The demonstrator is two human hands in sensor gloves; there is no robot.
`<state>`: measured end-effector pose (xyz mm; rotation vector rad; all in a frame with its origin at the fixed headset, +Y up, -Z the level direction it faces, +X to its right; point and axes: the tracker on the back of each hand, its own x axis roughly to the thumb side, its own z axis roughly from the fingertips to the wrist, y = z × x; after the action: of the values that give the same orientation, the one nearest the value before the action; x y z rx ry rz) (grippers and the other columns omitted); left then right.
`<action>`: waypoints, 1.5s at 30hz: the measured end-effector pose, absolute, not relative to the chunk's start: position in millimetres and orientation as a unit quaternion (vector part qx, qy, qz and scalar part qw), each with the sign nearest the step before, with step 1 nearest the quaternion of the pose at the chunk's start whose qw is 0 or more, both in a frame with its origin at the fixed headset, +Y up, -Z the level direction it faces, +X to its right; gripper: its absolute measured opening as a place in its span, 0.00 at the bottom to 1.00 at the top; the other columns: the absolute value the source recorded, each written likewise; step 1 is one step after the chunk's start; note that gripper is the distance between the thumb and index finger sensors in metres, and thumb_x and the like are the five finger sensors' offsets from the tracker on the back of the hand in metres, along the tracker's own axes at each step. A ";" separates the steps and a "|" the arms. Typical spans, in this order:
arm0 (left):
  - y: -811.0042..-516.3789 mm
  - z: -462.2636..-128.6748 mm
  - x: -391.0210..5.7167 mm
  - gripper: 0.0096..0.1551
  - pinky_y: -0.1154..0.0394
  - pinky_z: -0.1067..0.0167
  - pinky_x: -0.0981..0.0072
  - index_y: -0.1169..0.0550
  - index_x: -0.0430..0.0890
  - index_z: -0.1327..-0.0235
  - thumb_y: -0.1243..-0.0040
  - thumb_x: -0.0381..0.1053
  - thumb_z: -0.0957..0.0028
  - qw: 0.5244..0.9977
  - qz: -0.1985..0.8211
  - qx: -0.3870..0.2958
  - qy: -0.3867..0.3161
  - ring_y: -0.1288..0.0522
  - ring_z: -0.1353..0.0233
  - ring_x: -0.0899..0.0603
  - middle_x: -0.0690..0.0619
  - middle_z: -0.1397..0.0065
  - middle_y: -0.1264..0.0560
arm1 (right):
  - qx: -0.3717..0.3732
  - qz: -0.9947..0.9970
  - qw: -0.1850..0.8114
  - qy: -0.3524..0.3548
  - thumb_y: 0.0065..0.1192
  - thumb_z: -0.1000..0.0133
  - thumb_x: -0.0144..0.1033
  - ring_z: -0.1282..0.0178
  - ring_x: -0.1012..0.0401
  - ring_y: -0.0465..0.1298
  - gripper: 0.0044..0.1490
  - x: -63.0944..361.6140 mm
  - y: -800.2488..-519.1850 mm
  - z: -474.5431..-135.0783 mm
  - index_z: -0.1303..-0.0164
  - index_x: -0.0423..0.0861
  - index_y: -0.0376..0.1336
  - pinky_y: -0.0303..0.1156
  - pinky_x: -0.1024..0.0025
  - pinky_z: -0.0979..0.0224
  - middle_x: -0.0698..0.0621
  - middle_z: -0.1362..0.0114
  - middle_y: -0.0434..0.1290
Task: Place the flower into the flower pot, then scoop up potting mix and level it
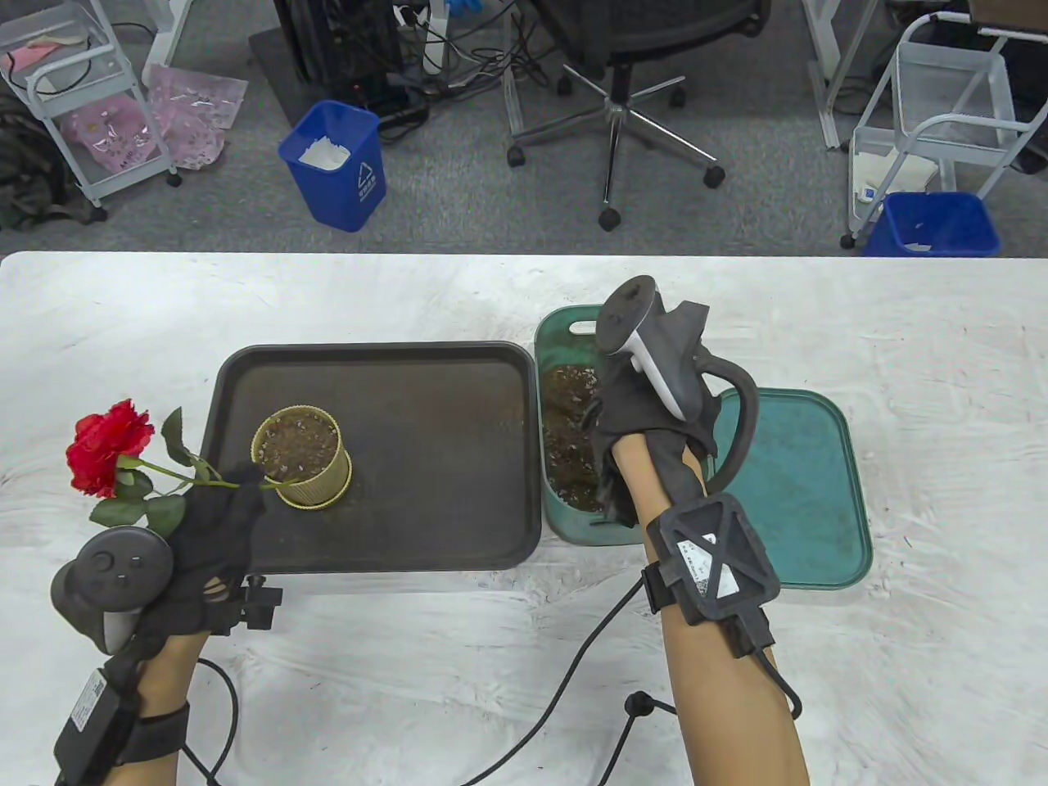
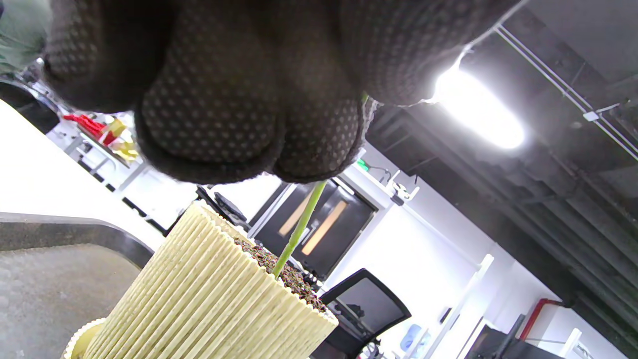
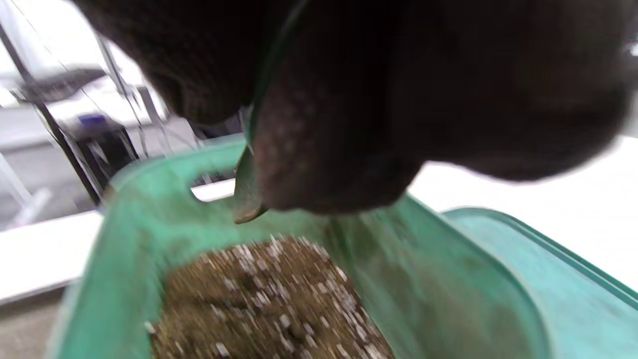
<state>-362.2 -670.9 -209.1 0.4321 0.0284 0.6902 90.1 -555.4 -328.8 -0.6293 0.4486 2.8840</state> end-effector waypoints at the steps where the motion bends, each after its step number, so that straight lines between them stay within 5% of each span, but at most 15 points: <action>1: -670.8 -209.2 -362.2 0.25 0.15 0.58 0.53 0.13 0.45 0.52 0.36 0.55 0.58 0.918 0.336 0.210 0.014 0.11 0.64 0.43 0.51 0.58 0.12 | -0.216 0.957 0.071 0.178 0.67 0.53 0.41 0.76 0.56 0.87 0.33 93.0 -562.8 -331.6 0.43 0.35 0.69 0.87 0.62 0.77 0.38 0.54 0.83; 10: -670.8 -209.5 -362.2 0.25 0.15 0.58 0.53 0.13 0.45 0.52 0.36 0.55 0.58 0.918 0.336 0.210 0.013 0.11 0.64 0.43 0.51 0.58 0.12 | -0.248 0.924 -0.059 0.285 0.66 0.52 0.41 0.81 0.57 0.85 0.31 102.3 -602.6 -342.2 0.45 0.34 0.71 0.84 0.63 0.81 0.38 0.58 0.84; 17: -670.6 -209.5 -362.3 0.25 0.15 0.58 0.53 0.13 0.45 0.52 0.36 0.55 0.58 0.918 0.336 0.210 0.014 0.11 0.64 0.43 0.51 0.58 0.12 | -0.206 0.905 0.036 0.370 0.66 0.51 0.41 0.83 0.58 0.84 0.30 106.0 -625.5 -348.5 0.47 0.35 0.73 0.83 0.64 0.83 0.38 0.61 0.84; 45: -670.6 -209.6 -362.4 0.25 0.15 0.57 0.53 0.13 0.45 0.52 0.36 0.55 0.58 0.918 0.335 0.210 0.014 0.11 0.64 0.43 0.51 0.58 0.12 | -0.198 0.862 0.306 0.352 0.62 0.51 0.41 0.81 0.60 0.85 0.31 140.1 -654.9 -349.7 0.46 0.33 0.70 0.85 0.67 0.82 0.39 0.59 0.83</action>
<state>-362.4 -670.6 -209.6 0.4327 0.0298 0.6883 140.1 -654.9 -349.7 -0.5250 0.9319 2.2822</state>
